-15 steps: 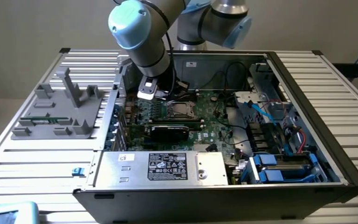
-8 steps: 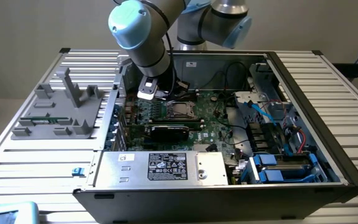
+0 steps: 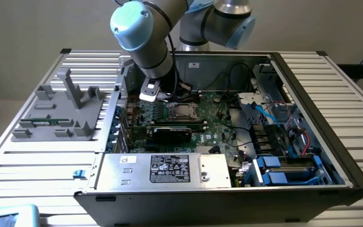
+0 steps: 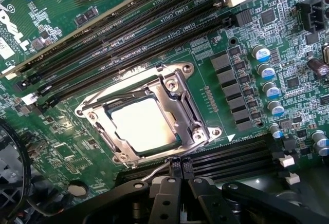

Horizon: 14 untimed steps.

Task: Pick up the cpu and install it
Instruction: 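Install the first cpu locking lever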

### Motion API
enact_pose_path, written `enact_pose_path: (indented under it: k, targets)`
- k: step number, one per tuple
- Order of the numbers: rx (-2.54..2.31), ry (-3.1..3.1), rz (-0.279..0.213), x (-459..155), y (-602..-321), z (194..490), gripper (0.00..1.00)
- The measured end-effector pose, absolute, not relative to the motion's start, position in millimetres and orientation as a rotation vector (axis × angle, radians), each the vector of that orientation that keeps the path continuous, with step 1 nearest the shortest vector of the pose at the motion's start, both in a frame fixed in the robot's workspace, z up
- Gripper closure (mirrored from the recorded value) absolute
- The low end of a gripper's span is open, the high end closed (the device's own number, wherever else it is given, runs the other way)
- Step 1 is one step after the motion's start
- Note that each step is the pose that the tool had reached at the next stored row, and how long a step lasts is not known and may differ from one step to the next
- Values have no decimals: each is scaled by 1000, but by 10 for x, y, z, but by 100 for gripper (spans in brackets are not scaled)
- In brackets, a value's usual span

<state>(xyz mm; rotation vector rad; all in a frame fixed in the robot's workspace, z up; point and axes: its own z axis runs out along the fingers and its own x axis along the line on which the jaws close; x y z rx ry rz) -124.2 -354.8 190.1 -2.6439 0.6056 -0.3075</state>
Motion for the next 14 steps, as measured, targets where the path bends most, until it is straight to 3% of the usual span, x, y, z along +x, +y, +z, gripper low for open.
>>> enact_pose_path:
  k: [14]
  targets:
    - [-2637, 652, -319, -1224, -3548, 1872, 89]
